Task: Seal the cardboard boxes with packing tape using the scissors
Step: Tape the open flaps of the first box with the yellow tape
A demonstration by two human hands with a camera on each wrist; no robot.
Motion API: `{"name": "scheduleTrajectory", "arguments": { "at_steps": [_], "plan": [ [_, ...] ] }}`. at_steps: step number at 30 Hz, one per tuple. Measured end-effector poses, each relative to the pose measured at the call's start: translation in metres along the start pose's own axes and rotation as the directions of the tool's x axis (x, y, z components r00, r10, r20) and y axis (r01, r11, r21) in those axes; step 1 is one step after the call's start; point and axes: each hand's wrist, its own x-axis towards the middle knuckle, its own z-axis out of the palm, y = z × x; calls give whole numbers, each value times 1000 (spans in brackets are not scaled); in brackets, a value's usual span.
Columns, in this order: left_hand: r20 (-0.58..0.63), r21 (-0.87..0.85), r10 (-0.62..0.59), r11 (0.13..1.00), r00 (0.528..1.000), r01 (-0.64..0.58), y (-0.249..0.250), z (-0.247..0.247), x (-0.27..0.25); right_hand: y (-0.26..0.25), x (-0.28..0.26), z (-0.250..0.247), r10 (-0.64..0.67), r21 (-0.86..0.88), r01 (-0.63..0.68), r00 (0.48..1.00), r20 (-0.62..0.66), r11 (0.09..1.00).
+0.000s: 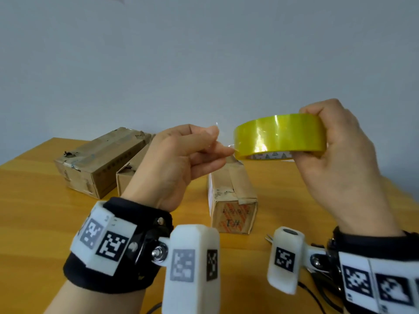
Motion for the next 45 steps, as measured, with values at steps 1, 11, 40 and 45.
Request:
{"name": "scheduleTrajectory", "arguments": {
  "at_steps": [1, 11, 40, 45],
  "plan": [
    [-20, 8, 1, 1000, 1000, -1, -2, 2, 0, 1, 0, 3, 36, 23, -36, 999, 30, 999],
    [-163, 77, 83, 994, 983, -71, -7, 2, 2, 4, 3, 20, 374, 385, -344, 927, -5, 857],
    [-350, 251, 81, 968, 933, 11, -47, -19, -9, 29, 8, 37, 556, 683, -545, 796, 239, 486],
    [-368, 261, 17, 962, 930, 85, -65, -31, -15, 35, 7, 33, 530, 674, -569, 793, 299, 471]
  ]
}}
